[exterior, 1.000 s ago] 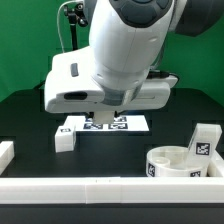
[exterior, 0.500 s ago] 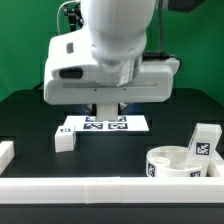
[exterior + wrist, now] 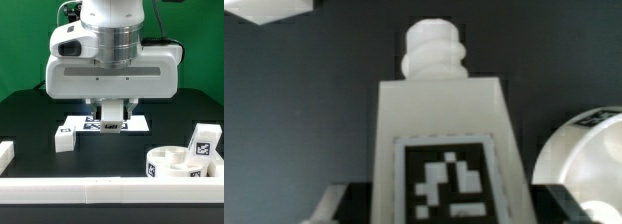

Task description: Assemble stool

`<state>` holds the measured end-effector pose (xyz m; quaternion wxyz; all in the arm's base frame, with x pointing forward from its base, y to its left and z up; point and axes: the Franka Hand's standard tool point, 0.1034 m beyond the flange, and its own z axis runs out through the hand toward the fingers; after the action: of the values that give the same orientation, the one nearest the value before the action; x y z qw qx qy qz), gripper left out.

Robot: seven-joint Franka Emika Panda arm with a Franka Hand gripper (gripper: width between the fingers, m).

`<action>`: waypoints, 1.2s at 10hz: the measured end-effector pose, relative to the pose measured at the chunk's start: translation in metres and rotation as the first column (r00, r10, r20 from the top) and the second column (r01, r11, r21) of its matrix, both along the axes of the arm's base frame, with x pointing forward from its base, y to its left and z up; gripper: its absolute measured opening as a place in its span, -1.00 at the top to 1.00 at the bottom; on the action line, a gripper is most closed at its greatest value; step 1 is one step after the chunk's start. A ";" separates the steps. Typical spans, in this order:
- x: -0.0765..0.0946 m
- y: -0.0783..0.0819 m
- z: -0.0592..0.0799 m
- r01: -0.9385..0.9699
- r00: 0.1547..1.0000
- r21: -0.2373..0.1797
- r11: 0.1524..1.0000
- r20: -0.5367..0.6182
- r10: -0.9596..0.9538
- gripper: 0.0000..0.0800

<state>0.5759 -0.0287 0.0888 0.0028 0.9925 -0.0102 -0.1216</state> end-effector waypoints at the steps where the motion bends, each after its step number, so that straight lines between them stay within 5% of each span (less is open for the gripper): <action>1: 0.008 -0.002 -0.001 -0.001 0.997 -0.010 1.000 0.081 0.002 0.16; 5: 0.022 0.018 0.022 0.102 0.923 0.037 0.994 0.369 -0.108 0.16; 12: 0.021 0.027 0.030 0.083 0.685 -0.020 0.996 0.727 -0.042 0.16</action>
Offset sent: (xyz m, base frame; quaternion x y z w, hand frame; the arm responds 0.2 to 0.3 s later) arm 0.0061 0.0302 0.0223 0.0810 0.1841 0.0810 0.9762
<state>0.5974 -0.0013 0.1188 0.0198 0.9584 -0.0475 0.2808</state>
